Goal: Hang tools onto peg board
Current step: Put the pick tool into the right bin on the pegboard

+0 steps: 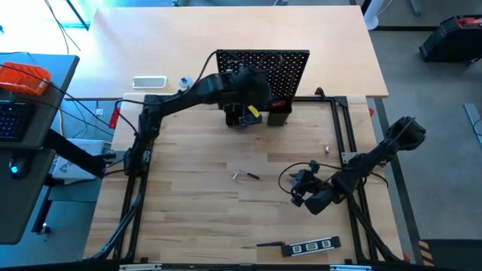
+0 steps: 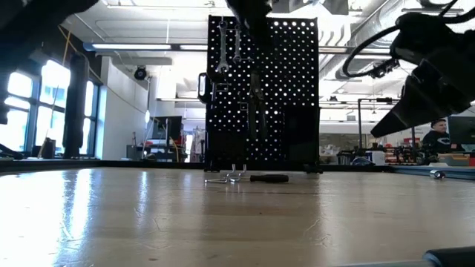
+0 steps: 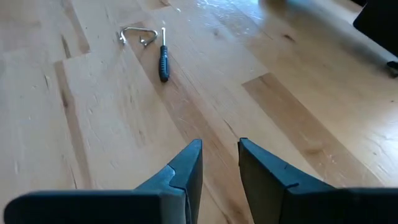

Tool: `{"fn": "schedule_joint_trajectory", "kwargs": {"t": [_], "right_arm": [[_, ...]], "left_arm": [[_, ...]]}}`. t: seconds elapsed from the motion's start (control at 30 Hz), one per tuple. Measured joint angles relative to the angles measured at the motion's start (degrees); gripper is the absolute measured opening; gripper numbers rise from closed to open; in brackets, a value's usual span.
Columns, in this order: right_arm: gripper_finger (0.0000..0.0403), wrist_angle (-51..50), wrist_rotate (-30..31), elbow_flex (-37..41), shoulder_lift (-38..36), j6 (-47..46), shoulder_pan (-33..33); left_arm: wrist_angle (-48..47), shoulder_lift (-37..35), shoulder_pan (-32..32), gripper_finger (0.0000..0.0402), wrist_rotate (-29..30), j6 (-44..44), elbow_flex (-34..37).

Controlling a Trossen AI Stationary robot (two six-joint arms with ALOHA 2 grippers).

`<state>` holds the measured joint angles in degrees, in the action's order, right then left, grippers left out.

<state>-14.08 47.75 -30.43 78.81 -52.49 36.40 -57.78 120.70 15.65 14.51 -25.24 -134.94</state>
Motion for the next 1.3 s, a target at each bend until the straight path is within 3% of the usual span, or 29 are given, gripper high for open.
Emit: {"fn": "schedule_joint_trajectory", "kwargs": {"t": [0.67,1.03,1.3], "right_arm": [[0.0099,2.94,3.06,1.20,0.02,1.97,0.02],[0.0099,3.57,3.08,1.20,0.02,1.97,0.02],[0.0099,3.62,3.08,1.20,0.02,2.08,0.02]], "left_arm": [[-0.61,2.34,0.67,0.0025,-0.71,-0.43,-0.06],[1.57,4.35,-0.25,0.0071,-1.81,-2.56,-0.06],[5.24,5.09,-1.58,0.0112,2.41,-5.45,-0.06]]}}
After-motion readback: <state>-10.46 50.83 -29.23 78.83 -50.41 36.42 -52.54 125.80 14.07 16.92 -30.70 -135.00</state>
